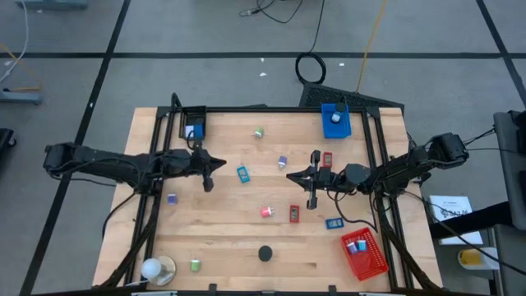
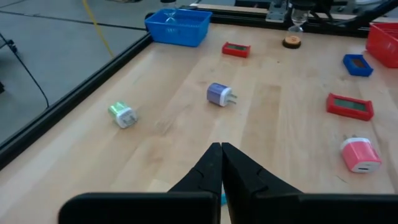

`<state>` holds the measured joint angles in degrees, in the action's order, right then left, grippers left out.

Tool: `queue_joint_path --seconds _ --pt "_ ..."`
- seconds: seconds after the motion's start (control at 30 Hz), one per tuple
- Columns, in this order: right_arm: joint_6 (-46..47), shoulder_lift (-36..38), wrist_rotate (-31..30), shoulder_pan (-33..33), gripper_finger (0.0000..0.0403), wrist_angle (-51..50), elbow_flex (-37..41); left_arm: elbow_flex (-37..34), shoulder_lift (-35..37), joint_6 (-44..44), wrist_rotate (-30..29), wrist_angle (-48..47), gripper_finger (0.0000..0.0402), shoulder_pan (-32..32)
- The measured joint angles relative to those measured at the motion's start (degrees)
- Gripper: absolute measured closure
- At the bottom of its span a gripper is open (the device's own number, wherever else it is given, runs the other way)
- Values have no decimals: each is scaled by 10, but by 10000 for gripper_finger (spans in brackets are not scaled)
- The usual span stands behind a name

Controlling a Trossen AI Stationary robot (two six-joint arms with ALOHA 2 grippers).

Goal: Pick & Place Office items
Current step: Put the right blue charger adapter into the red basket

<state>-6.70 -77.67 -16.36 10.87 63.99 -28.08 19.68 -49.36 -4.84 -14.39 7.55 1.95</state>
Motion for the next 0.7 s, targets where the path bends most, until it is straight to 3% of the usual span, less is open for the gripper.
queue_joint_path --seconds 0.57,0.7 --pt "25 0 15 -1 401 -9 -1 0 0 -1 -11 0 382 -59" --pt "27 0 15 -4 402 -67 -21 0 0 -1 -11 0 381 -67"
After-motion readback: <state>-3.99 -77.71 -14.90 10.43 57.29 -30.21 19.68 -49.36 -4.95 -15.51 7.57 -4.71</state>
